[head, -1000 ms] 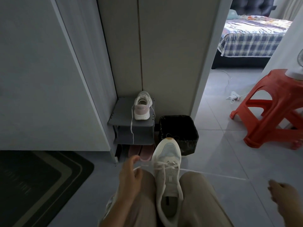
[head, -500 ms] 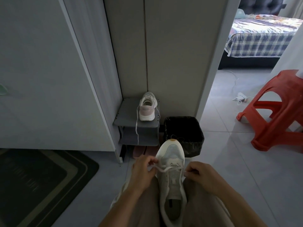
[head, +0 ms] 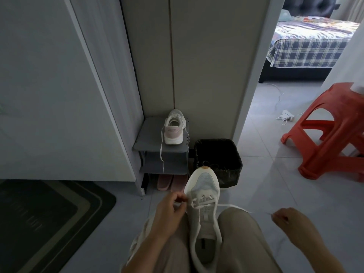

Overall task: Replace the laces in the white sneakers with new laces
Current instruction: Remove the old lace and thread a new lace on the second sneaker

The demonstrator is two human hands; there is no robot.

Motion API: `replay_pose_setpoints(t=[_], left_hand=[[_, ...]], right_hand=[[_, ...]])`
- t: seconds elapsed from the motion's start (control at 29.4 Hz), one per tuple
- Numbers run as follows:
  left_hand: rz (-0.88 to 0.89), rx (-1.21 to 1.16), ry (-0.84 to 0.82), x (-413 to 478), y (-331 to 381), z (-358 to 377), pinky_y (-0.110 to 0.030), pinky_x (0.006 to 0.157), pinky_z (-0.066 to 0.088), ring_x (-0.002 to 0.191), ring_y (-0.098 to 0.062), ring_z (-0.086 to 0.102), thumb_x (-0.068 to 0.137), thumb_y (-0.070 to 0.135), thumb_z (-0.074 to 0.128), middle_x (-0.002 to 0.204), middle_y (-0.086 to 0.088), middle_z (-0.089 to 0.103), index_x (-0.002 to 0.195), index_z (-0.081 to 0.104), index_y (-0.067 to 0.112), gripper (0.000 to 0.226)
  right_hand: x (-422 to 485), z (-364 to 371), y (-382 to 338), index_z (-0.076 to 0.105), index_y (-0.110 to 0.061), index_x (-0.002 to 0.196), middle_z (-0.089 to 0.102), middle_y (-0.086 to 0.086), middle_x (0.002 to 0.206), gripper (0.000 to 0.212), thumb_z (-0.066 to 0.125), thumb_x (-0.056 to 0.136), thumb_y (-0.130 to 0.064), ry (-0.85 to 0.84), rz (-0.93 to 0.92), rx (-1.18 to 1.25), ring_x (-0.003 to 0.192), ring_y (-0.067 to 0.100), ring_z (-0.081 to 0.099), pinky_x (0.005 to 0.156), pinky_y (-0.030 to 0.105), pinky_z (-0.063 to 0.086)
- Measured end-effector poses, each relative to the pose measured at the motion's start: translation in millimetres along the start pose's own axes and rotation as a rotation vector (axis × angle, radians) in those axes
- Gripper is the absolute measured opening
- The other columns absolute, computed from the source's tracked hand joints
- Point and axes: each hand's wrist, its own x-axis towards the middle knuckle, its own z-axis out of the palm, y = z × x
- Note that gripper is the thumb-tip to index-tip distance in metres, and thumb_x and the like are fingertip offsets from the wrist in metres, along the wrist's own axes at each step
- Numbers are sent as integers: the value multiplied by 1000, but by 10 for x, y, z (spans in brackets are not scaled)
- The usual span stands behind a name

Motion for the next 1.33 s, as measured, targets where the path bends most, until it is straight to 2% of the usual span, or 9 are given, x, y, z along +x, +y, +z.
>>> replay_pose_setpoints(t=[0.07,0.17,0.31,0.51,0.71,0.88,1.05,1.23,1.33], left_hand=[[10,41,-46,10,27,-13,-6,73,41,87,3,56,85,7,60,91,16,61,83,55,36,30],[81,142,-112,37,19,-22,-17,82,41,86,3,54,82,15,65,87,20,56,80,50,42,30],[167,242,-170,93,26,-18,-33,91,39,87,8,47,80,25,66,84,21,52,77,45,45,28],[203,78,-184,136,93,-91,-9,75,38,87,1,52,82,19,68,87,15,56,83,54,33,20],[153,8,-253,282,258,-122,-12,73,40,77,2,54,78,11,71,81,10,56,76,66,32,21],[131,136,-463,370,351,-138,-4,67,36,69,13,47,82,11,67,82,13,49,91,69,7,10],[134,255,-525,422,451,-82,-13,68,40,69,1,46,82,20,67,91,9,49,90,65,10,13],[221,322,-429,403,496,-36,-20,75,42,73,2,44,84,26,66,85,13,46,90,63,12,16],[326,323,-339,358,493,-10,-21,75,42,74,2,45,84,28,66,79,15,45,88,65,13,15]], right_hand=[[72,87,-190,68,-17,104,63,9,109,23,68,82,-14,17,-92,11,93,26,60,80,32,45],[95,156,-664,59,-15,121,55,1,126,35,58,87,-23,29,-352,46,115,21,51,99,34,36],[100,197,-1150,58,-23,102,61,-7,103,15,49,93,-31,-235,-419,56,94,9,56,84,22,44],[142,174,-1167,51,-32,79,58,-12,85,15,55,91,-24,-358,-360,215,79,4,56,68,14,44],[128,105,-1095,54,-30,74,59,-12,82,20,58,87,-16,-279,-415,197,76,4,56,72,16,46],[82,28,-882,52,-32,75,58,-13,85,22,58,88,-15,-207,-398,190,80,2,54,71,14,45],[63,103,-816,49,-35,73,53,-18,82,28,61,86,-12,-75,-491,131,78,2,53,68,11,41],[27,112,-797,61,-26,71,59,-14,72,17,72,68,-13,133,-694,-14,63,2,55,65,9,39],[10,142,-811,64,-26,86,59,-17,85,8,62,83,-19,64,-653,-42,78,3,55,82,24,46]])
